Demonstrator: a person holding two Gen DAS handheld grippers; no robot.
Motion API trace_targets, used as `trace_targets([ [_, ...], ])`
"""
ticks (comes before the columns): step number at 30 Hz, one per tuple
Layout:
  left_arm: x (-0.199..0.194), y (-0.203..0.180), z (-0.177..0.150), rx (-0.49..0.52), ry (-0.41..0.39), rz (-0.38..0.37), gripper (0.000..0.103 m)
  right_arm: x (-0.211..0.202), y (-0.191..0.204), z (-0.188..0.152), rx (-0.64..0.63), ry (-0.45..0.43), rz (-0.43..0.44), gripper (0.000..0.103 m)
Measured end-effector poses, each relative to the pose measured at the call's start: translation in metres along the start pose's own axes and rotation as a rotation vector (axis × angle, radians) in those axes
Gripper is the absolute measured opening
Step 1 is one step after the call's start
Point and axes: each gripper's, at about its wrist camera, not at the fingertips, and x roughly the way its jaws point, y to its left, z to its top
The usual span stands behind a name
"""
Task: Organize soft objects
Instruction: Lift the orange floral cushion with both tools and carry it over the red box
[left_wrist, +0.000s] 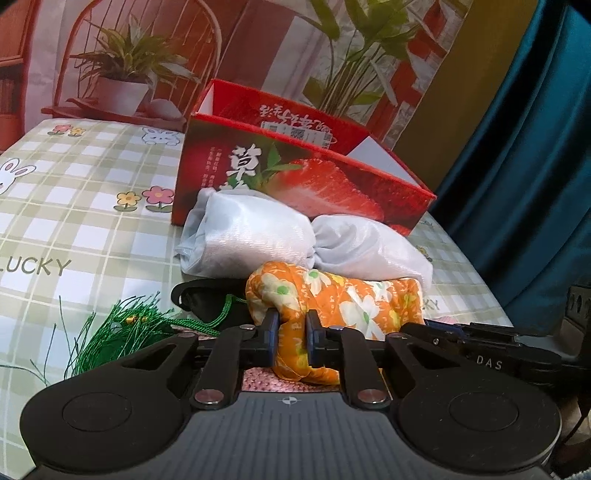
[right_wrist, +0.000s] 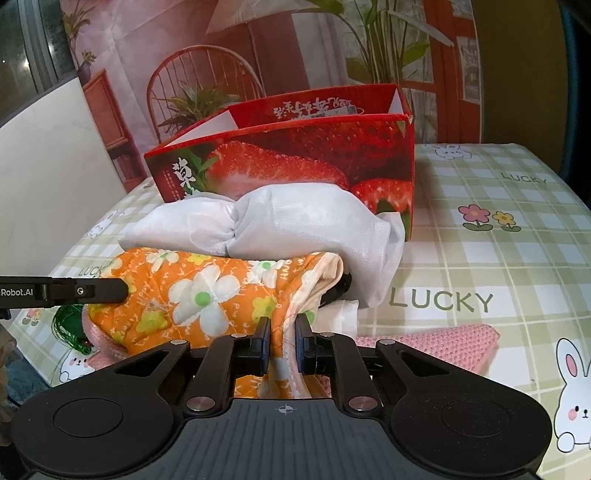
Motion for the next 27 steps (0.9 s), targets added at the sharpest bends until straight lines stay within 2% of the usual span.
trace_targets([
  [7,-0.032,-0.009,0.022,0.045,-0.133,-0.046,0.013,-0.026,-0.003,0.019,0.001,-0.102,0.062,0.011],
  [15,-0.048,-0.020,0.062,0.100,-0.229,-0.049,0.013,-0.052,0.006,0.062,-0.068,-0.216,0.101,0.011],
  [22,-0.037,-0.029,0.119,0.190,-0.307,-0.016,0.013,-0.042,0.007,0.120,-0.129,-0.281,0.105,0.011],
  [27,-0.008,-0.030,0.163,0.199,-0.325,0.024,0.013,-0.017,0.005,0.163,-0.169,-0.315,0.073,0.010],
])
